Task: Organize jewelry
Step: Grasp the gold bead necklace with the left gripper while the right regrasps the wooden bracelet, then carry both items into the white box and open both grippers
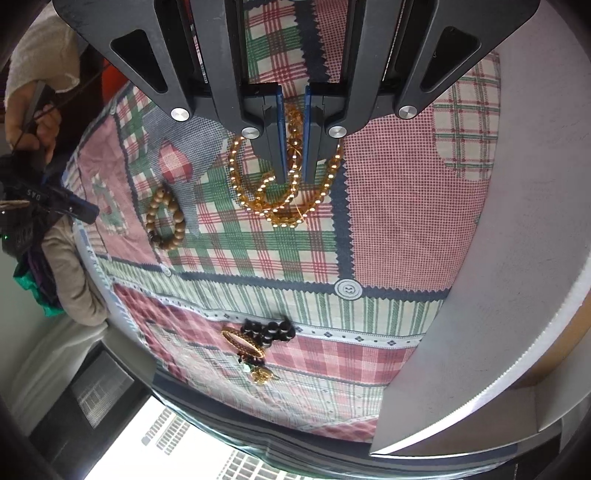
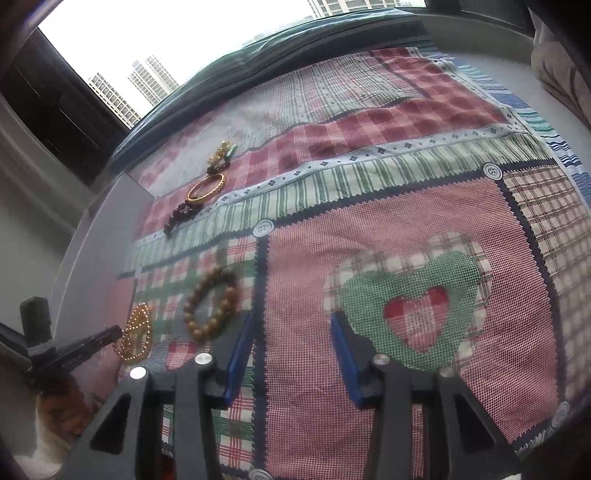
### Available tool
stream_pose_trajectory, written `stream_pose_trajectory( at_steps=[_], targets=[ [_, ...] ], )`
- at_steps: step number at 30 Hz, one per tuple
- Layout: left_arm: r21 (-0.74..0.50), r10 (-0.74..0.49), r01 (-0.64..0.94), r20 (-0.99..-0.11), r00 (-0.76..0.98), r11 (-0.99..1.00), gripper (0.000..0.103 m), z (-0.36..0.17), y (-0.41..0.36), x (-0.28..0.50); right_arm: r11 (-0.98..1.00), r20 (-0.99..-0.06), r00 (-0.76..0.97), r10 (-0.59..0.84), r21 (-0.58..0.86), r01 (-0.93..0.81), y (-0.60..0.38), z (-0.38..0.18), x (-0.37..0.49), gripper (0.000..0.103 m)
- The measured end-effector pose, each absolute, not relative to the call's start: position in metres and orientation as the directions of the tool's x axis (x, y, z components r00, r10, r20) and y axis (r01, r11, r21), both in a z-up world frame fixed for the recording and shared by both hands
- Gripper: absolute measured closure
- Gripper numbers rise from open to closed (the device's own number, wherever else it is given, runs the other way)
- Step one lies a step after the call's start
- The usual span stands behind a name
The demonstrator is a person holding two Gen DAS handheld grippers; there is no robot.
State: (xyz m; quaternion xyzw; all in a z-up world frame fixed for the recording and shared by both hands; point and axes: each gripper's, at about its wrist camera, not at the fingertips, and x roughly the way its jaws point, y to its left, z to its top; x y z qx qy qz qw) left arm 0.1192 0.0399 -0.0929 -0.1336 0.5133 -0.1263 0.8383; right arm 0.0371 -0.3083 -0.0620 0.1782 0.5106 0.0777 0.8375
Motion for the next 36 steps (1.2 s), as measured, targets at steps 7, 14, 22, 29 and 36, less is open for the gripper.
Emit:
stream_pose_trajectory(
  at_steps=[7, 14, 22, 29, 36],
  targets=[
    [-0.419, -0.403, 0.077, -0.786, 0.469, 0.905, 0.098, -0.067, 0.045, 0.116, 0.918, -0.832, 0.421, 0.362, 0.397, -0.004, -0.281, -0.063, 0.047, 0.059],
    [-0.444, -0.417, 0.072, -0.757, 0.503, 0.893, 0.098, -0.04, 0.05, 0.115, 0.959, -0.881, 0.38, 0.282, 0.252, -0.128, -0.224, -0.078, 0.086, 0.059],
    [-0.433, -0.383, 0.054, -0.722, 0.577, 0.9, 0.098, 0.024, 0.07, 0.086, 0.957, -0.893, 0.42, 0.161, 0.037, -0.288, -0.183, -0.077, 0.087, 0.089],
    [-0.447, -0.336, 0.015, -0.65, 0.682, 0.895, 0.098, 0.091, 0.12, 0.047, 0.914, -0.795, 0.544, 0.267, 0.031, -0.404, -0.153, 0.025, 0.066, 0.089],
    [-0.377, -0.161, -0.116, -0.629, 0.761, 0.919, 0.098, 0.123, 0.193, 0.018, 0.82, -0.689, 0.549, 0.474, 0.118, -0.561, -0.08, 0.101, 0.07, 0.089]
  ],
)
